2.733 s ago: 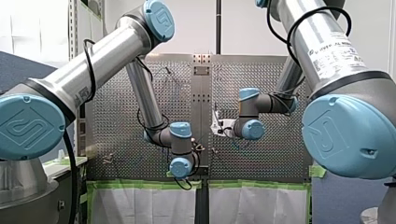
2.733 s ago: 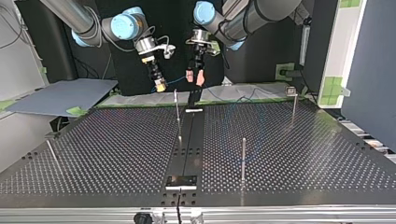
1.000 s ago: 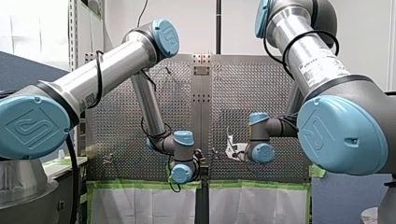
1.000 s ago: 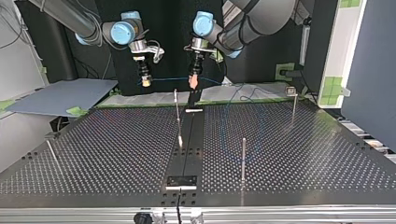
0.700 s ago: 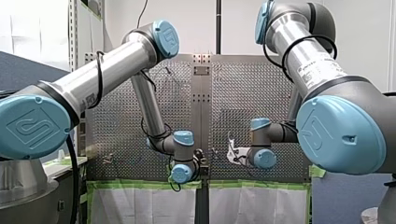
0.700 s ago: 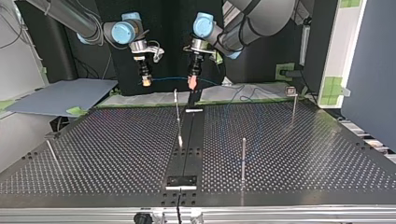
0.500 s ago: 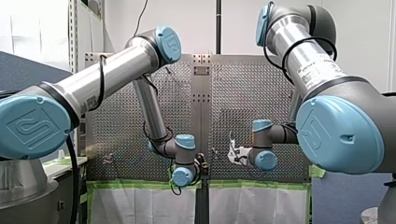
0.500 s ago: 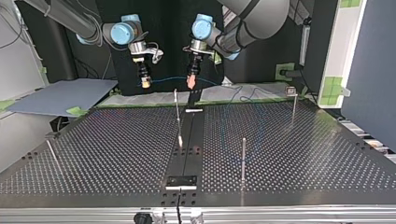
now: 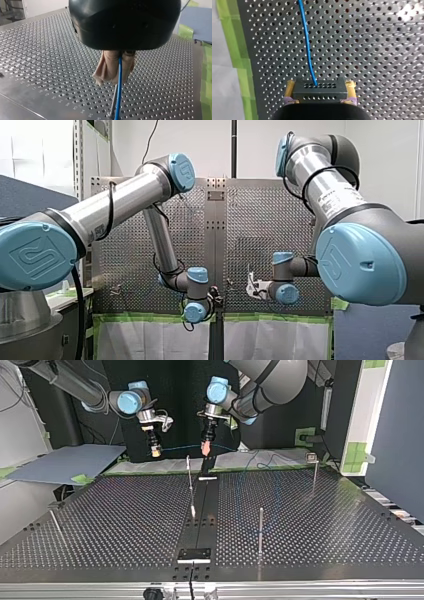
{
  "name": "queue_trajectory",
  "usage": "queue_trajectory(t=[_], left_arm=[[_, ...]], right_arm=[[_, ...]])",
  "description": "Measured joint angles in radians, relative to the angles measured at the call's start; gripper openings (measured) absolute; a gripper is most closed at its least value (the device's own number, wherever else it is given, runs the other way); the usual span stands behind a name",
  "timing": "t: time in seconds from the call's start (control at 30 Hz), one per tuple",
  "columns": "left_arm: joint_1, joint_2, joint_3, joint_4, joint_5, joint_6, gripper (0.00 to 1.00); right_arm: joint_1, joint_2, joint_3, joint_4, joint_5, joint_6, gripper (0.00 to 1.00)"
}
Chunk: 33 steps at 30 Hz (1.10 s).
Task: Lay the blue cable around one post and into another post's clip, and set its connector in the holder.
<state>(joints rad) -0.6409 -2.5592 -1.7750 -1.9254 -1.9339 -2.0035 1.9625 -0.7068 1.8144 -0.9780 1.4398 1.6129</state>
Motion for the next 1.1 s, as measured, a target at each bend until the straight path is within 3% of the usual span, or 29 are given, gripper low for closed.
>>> queue_trajectory(t=[0.33, 0.7, 0.87, 1.1], left_arm=[[0.006, 0.0, 0.023, -0.021, -0.027, 0.056, 0.04], [0.007, -0.001, 0.066, -0.048, -0.029, 0.093, 0.04], [-0.002, -0.001, 0.082, -0.048, -0.01, 0.097, 0.04], [-0.008, -0.002, 0.091, -0.055, -0.006, 0.1, 0.04]], right_arm=[[-0.039, 0.033, -0.036, 0.012, -0.023, -0.003, 0.0], [-0.047, 0.04, -0.056, 0.05, -0.029, -0.007, 0.0], [-0.054, 0.041, -0.056, 0.055, -0.03, -0.024, 0.0], [-0.072, 0.042, -0.058, 0.055, -0.031, -0.031, 0.0]])
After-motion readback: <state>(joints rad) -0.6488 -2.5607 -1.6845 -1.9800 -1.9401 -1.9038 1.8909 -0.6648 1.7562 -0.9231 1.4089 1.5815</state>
